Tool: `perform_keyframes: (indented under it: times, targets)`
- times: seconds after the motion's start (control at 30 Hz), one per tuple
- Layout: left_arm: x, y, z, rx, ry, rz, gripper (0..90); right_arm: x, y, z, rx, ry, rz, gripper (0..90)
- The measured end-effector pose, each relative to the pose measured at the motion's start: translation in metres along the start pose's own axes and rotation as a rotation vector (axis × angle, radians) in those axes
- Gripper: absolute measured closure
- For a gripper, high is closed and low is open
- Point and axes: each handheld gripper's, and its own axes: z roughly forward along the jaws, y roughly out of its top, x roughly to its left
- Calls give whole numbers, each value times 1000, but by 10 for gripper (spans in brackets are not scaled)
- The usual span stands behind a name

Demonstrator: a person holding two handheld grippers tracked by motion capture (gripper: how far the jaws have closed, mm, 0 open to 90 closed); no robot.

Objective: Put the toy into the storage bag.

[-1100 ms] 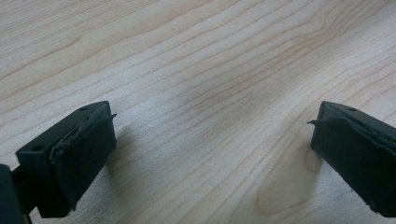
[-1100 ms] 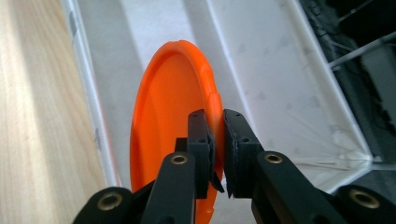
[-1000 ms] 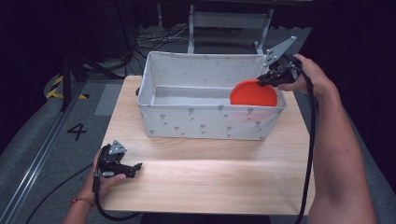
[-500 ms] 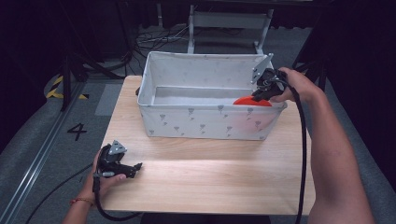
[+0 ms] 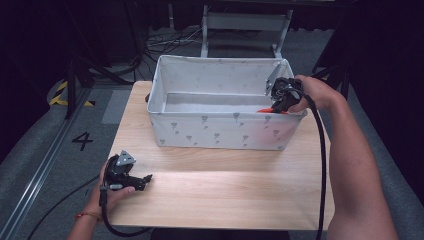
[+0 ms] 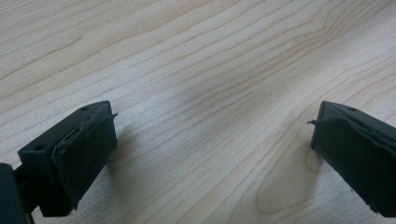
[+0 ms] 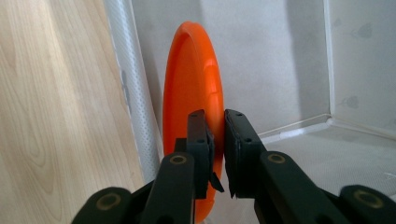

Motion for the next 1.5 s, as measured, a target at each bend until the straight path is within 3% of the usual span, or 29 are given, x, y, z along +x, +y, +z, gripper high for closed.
perform_keyframes:
  times: [0.17,0.43,0.77,0.97,1.03,1.17,1.37,1.5]
  targets:
    - [0,0,0,-1,0,0,6,-2,-1,3,2,1,12,804]
    - [0,0,0,-3,3,5,7,-2,-5,-1,-40,-22,36,764]
    - [0,0,0,-3,3,5,7,8,-27,-21,-300,-78,117,721]
    - [0,0,0,-3,3,5,7,17,-42,-28,-434,-132,209,629]
    - [0,0,0,0,0,0,7,20,-46,-29,-445,-164,268,611]
    - [0,0,0,-3,3,5,7,24,-50,-30,-458,-184,296,552]
    - [0,0,0,-5,3,4,7,31,-55,-35,-507,-252,406,377]
    - [0,0,0,-6,3,4,7,37,-57,-39,-527,-302,465,309]
